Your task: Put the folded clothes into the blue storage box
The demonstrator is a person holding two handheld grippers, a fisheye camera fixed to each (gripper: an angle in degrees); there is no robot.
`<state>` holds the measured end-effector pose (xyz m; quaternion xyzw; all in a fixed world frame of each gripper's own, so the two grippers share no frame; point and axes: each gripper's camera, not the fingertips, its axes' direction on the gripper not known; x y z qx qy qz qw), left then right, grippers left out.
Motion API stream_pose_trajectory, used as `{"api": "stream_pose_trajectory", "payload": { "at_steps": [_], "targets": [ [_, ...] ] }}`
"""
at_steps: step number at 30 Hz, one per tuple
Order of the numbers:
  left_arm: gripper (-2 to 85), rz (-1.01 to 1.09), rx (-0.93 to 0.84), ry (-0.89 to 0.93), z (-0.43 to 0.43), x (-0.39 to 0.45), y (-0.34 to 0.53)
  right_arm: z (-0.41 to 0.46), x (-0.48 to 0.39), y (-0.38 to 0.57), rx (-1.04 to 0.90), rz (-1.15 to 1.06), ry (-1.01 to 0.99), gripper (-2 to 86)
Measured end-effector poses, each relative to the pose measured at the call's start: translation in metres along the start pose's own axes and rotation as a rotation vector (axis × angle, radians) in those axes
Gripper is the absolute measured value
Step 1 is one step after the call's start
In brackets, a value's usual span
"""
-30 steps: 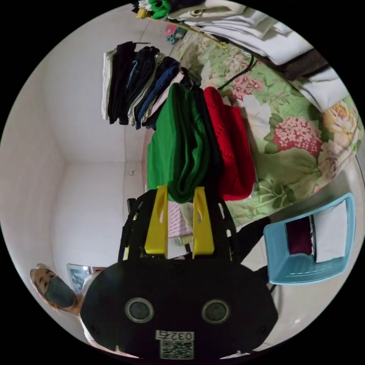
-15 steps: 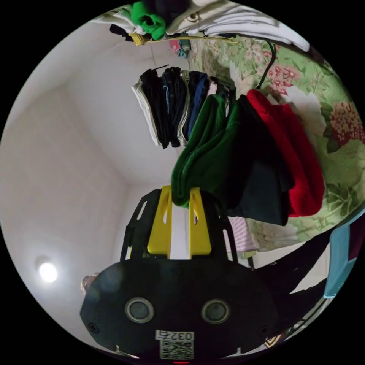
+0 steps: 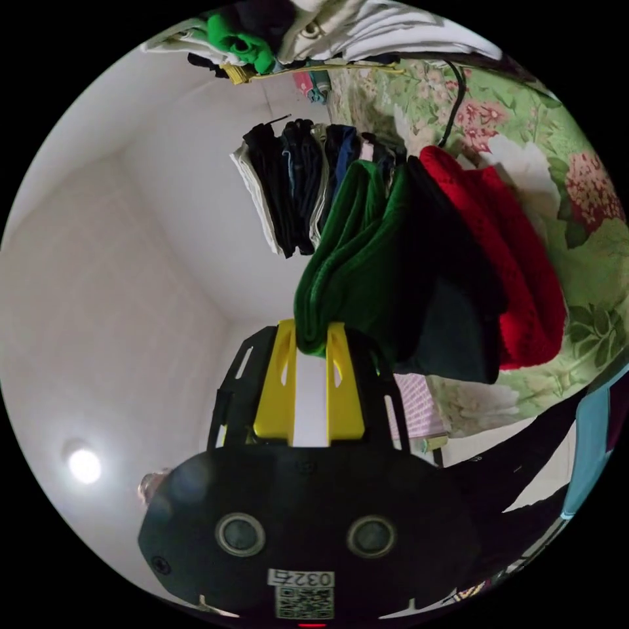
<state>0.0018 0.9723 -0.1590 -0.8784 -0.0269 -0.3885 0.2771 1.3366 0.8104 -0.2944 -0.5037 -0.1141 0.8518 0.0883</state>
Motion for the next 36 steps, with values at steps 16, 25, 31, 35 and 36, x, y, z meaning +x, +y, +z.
{"api": "stream_pose_trajectory", "payload": {
  "at_steps": [16,25,31,35,36],
  "targets": [
    [7.0,0.481,-0.288,0.077,0.101,0.141,0.022,-0.104,-0.081,0.120,0.143,-0.397,0.253,6.4],
    [6.9,0.499,-0.815,0.017,0.266,0.136,0.111,-0.230,-0.021,0.284,0.434,-0.297,0.355,6.4],
    [6.9,0.387,-1.144,-0.215,0.367,0.067,0.174,-0.273,0.071,0.359,0.607,-0.028,0.382,6.4],
    [7.0,0.393,-1.295,-0.388,0.415,0.020,0.209,-0.285,0.141,0.389,0.691,0.160,0.393,6.4],
    [7.0,0.408,-1.330,-0.419,0.427,0.010,0.217,-0.286,0.156,0.395,0.711,0.186,0.397,6.4]
  ]
}}
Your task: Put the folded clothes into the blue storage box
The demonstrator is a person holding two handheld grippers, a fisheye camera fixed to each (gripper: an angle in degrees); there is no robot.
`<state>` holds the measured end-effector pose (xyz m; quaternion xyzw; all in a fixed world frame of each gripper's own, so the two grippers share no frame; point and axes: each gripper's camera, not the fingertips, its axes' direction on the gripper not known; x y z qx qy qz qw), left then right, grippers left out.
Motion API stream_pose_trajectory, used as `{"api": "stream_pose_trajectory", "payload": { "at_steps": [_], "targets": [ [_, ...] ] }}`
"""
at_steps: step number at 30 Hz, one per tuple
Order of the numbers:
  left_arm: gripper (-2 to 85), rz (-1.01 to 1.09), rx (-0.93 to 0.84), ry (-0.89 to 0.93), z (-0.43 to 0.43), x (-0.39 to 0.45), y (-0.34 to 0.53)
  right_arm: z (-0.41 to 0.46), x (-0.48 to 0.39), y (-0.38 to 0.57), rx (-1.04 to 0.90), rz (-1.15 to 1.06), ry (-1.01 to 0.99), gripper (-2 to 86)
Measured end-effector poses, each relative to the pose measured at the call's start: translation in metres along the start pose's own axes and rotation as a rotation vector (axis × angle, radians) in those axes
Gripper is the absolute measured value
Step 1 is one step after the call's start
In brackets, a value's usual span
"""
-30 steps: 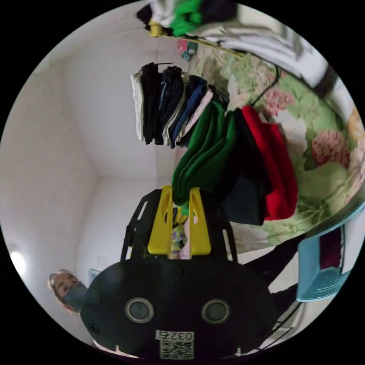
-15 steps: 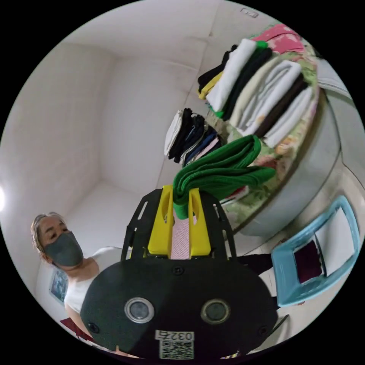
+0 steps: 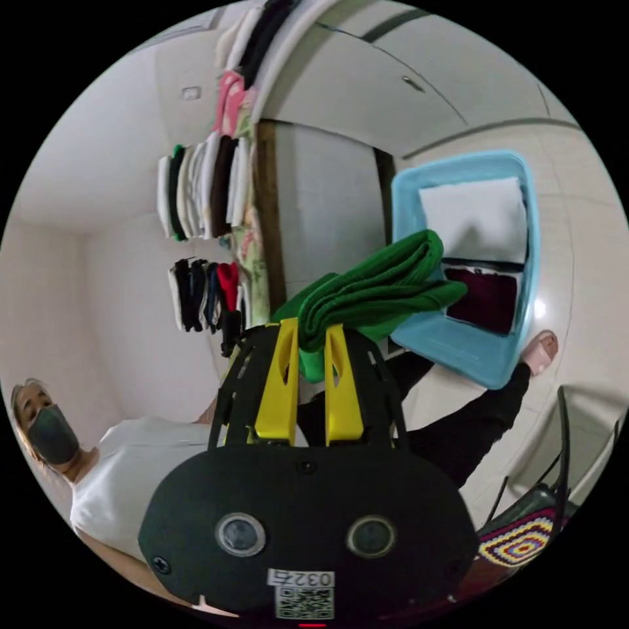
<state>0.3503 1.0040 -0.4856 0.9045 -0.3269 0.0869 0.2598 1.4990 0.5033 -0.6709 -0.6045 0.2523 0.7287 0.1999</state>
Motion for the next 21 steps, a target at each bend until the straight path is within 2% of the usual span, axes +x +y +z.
{"api": "stream_pose_trajectory", "payload": {
  "at_steps": [8,10,12,14,21],
  "targets": [
    [7.0,0.044,-0.100,-0.119,0.045,-0.027,-0.032,0.018,0.075,0.028,0.115,0.071,0.036,6.5],
    [6.7,0.103,-0.091,-0.242,0.056,-0.042,-0.035,0.028,0.096,0.034,0.145,0.069,0.121,6.9],
    [4.9,0.047,-0.230,-0.507,0.086,-0.083,-0.039,0.051,0.147,0.039,0.005,0.297,0.289,8.8],
    [1.4,-0.057,-0.359,-0.637,0.100,-0.115,-0.034,0.059,0.170,0.050,-0.023,0.398,0.213,7.9],
    [-0.8,-0.011,-0.245,-0.422,0.080,-0.101,0.003,0.064,0.155,0.064,-0.010,0.369,0.184,6.3]
  ]
}}
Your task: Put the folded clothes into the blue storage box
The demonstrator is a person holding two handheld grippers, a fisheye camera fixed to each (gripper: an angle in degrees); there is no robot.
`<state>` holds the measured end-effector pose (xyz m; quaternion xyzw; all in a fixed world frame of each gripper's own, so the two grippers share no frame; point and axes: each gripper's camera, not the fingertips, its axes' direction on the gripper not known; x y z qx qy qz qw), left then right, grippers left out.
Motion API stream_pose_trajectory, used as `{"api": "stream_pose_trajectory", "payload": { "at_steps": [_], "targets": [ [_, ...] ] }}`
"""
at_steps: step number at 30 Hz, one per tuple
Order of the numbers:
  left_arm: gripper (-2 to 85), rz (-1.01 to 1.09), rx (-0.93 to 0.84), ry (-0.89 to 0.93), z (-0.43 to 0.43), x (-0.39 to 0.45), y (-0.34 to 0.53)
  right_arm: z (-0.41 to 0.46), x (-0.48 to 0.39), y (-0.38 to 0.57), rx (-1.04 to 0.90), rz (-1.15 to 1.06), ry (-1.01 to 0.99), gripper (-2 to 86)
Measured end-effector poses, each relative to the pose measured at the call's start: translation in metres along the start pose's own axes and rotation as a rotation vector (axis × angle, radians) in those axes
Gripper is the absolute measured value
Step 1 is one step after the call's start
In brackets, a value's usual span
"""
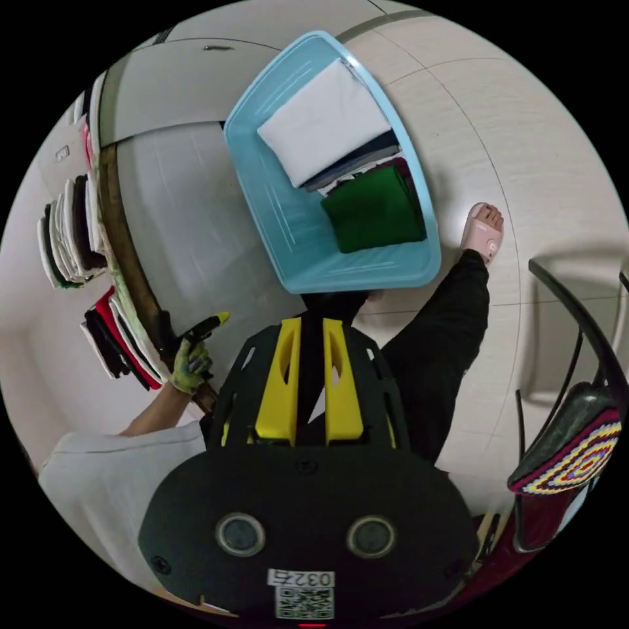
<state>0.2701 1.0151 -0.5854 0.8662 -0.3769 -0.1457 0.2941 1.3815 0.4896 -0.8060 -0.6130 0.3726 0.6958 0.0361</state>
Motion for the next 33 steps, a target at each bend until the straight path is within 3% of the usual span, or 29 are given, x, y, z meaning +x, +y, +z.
{"api": "stream_pose_trajectory", "payload": {
  "at_steps": [7,16,24,28,33],
  "targets": [
    [-0.9,0.131,0.212,0.131,-0.052,0.041,0.040,-0.020,-0.070,-0.010,0.070,-0.208,-0.051,6.2],
    [-1.3,0.143,0.708,0.211,-0.140,0.038,0.157,-0.001,-0.222,-0.020,-0.054,-0.642,-0.187,6.4],
    [3.6,-0.279,1.177,0.242,-0.170,-0.052,0.322,0.091,-0.359,-0.005,-0.357,-0.843,-0.309,6.8],
    [6.8,-0.432,1.259,0.322,-0.163,-0.086,0.368,0.133,-0.411,0.004,-0.458,-0.853,-0.347,8.4],
    [8.7,-0.483,1.310,0.565,-0.142,-0.122,0.394,0.180,-0.457,0.008,-0.526,-0.770,-0.260,10.2]
  ]
}}
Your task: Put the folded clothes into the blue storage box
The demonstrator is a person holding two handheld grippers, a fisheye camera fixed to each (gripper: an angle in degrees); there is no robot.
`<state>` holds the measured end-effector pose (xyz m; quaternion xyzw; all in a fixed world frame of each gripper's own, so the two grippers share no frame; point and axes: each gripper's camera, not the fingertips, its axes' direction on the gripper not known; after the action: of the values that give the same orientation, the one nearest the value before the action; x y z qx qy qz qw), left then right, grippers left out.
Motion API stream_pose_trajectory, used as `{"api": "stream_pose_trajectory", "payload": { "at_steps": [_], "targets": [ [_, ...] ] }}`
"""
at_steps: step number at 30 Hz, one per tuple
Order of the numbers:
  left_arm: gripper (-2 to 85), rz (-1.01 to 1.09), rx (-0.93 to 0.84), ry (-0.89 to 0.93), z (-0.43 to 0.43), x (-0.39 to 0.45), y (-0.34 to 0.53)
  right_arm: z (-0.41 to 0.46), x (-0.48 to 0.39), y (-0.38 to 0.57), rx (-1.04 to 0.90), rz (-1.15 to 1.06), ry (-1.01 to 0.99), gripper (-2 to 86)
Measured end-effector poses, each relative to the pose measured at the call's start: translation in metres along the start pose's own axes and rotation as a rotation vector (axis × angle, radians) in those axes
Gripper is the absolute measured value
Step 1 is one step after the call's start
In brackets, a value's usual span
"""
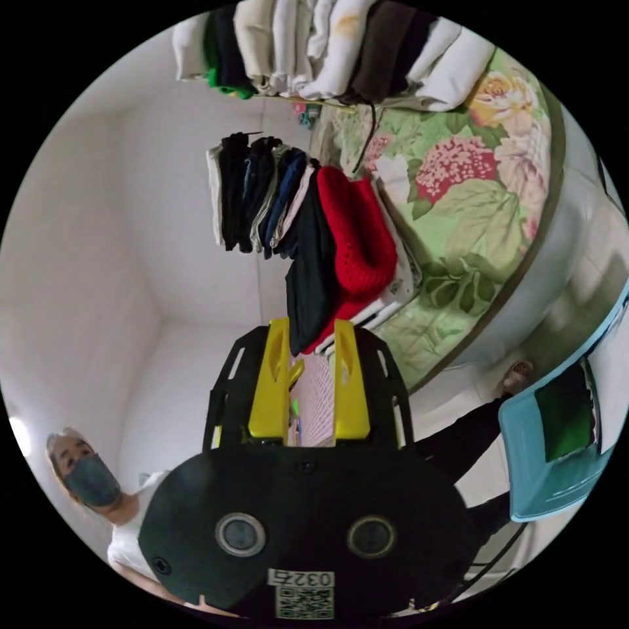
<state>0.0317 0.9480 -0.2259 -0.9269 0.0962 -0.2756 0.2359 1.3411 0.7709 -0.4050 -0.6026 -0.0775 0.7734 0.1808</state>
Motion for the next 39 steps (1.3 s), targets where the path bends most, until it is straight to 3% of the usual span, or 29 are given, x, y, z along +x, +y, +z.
{"api": "stream_pose_trajectory", "payload": {
  "at_steps": [15,22,31,39],
  "targets": [
    [8.7,-0.030,-0.018,0.110,-0.021,-0.034,-0.003,0.057,-0.033,-0.053,-0.053,0.058,0.137,9.4],
    [8.8,-0.029,-0.052,0.140,-0.023,-0.040,-0.002,0.074,-0.057,-0.066,-0.060,0.024,0.188,2.2],
    [9.7,-0.057,-0.069,0.323,0.000,-0.036,-0.014,0.092,-0.104,-0.088,-0.091,-0.051,0.010,-0.4],
    [10.3,-0.183,0.099,0.449,-0.003,-0.046,-0.036,0.089,-0.117,-0.094,-0.067,-0.024,-0.168,-0.5]
  ]
}}
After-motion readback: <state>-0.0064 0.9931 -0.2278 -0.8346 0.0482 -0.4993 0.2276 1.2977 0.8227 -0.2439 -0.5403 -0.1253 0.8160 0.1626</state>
